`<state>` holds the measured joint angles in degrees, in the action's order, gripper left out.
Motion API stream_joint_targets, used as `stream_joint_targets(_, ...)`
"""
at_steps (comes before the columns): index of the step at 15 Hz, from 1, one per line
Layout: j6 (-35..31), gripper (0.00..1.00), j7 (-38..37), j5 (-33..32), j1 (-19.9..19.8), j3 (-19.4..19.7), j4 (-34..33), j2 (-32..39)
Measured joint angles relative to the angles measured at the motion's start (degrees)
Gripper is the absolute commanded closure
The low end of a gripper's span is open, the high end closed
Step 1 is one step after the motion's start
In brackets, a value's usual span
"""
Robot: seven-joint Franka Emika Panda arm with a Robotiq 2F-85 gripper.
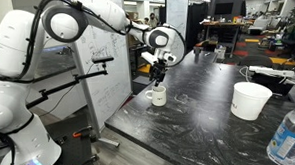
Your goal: Take the pen out of the mug and put it on the counter
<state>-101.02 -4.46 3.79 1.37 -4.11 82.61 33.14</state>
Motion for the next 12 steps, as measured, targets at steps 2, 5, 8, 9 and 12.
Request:
stream_joint_targets(2, 0.7, 0.23, -0.6, 0.5, 0.0, 0.3, -2.2, 1.8)
stream_joint_targets(5, 2.0, 0.28, -1.5, 1.1, 0.0, 0.8, -5.8, 4.4)
stream_joint_targets(8, 3.9, 0.38, -1.6, 2.1, -0.2, 1.0, -9.8, 7.2)
stream_joint_targets(9, 4.4, 0.41, -1.7, 2.3, -0.2, 1.0, -11.0, 8.2)
stream_joint_targets(12, 5.8, 0.48, -2.9, 2.6, -0.3, 1.1, -14.2, 10.8)
